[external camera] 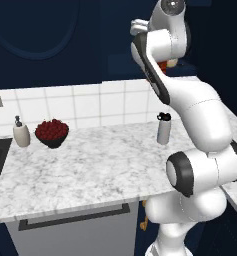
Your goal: Put the shaker and condiment bottle from the counter next to their counterparts in the cabinet.
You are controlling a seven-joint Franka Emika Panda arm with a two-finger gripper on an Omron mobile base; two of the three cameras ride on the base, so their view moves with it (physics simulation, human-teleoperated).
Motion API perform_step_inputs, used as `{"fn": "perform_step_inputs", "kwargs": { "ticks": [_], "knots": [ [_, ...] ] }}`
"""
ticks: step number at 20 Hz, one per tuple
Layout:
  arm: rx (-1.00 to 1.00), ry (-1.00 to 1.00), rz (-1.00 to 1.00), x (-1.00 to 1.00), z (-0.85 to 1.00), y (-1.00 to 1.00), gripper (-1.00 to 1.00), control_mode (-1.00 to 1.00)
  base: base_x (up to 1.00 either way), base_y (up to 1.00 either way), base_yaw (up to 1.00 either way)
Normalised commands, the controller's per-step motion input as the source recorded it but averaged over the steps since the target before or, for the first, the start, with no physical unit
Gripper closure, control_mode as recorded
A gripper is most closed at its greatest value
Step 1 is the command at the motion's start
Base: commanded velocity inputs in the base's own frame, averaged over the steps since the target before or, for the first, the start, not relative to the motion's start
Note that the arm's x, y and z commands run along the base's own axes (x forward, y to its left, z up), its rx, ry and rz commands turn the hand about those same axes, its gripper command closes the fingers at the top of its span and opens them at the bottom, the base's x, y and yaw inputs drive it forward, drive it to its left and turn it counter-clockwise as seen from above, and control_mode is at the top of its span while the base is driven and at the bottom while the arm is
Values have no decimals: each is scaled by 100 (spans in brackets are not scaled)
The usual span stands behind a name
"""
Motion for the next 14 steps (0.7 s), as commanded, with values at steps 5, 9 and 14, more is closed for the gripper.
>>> {"fn": "perform_step_inputs", "kwargs": {
  "ticks": [5,9,14],
  "knots": [
    [0,1,0,25,14,0,100,-100,0,0,0],
    [0,0,0,-2,14,-1,100,-100,0,0,0],
    [0,-8,0,-8,-1,-7,100,-100,0,0,0]
  ]
}}
